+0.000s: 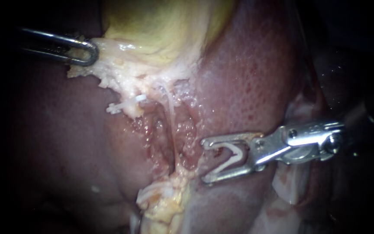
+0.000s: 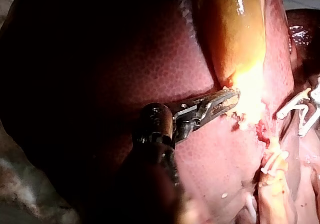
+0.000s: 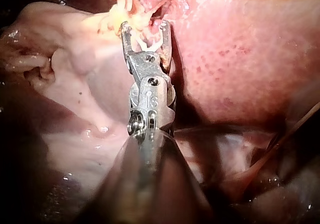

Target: Clipping first clip right tube

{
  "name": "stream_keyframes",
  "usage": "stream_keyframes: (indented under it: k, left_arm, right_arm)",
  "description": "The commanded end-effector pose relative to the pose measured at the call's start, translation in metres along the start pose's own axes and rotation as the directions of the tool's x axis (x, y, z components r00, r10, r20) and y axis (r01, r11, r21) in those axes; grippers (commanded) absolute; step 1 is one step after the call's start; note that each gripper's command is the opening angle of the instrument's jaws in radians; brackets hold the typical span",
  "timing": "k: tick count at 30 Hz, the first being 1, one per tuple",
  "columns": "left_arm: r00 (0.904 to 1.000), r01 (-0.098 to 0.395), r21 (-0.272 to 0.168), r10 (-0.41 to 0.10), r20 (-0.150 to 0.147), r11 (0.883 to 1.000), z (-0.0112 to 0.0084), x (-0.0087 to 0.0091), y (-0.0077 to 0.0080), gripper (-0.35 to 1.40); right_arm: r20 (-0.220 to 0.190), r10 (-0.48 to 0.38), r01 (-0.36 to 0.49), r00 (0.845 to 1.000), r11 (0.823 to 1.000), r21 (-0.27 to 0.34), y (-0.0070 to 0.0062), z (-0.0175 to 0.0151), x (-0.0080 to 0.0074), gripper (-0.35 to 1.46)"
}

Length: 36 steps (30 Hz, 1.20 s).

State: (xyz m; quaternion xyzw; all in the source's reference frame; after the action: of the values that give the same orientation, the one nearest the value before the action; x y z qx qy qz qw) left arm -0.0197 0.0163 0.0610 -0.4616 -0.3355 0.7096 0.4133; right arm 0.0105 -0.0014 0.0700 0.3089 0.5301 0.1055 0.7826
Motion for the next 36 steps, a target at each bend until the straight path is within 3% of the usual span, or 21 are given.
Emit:
stream_keyframes:
  k: [1, 9, 20, 26, 32, 36]
  left_arm:
    - [1.0, 0.0, 0.0, 0.0, 0.0, 1.0, 0.0, 0.0, 0.0, -0.35]
    - [1.0, 0.0, 0.001, 0.0, 0.0, 1.0, 0.0, 0.0, 0.0001, -0.35]
    - [1.0, 0.0, 0.002, 0.0, -0.001, 1.0, 0.0001, 0.0, 0.0001, -0.35]
    - [1.0, 0.0, 0.002, 0.0, -0.001, 1.0, 0.0002, -0.0001, 0.0001, -0.35]
    - [1.0, 0.0, 0.002, 0.0, -0.001, 1.0, 0.0001, -0.0001, 0.0001, -0.35]
    - [1.0, 0.0, 0.002, 0.0, -0.001, 1.0, 0.0001, -0.0001, 0.0002, -0.35]
  right_arm:
    - [-0.009, 0.009, -0.009, 1.0, 1.0, 0.008, 0.0006, 0.0005, -0.0004, 0.45]
    - [-0.098, 0.099, -0.096, 0.99, 0.995, 0.032, 0.0037, 0.0028, -0.0011, 0.45]
    - [-0.206, 0.194, -0.185, 0.959, 0.981, 0.063, 0.0045, 0.0065, -0.0007, 0.45]
    - [-0.255, 0.209, -0.192, 0.944, 0.977, 0.09, 0.0035, 0.007, -0.0002, 0.45]
    - [-0.279, 0.209, -0.182, 0.937, 0.976, 0.119, 0.0011, 0.0072, 0.001, 0.45]
    - [-0.272, 0.212, -0.178, 0.939, 0.974, 0.143, -0.0006, 0.0067, 0.0021, 0.45]
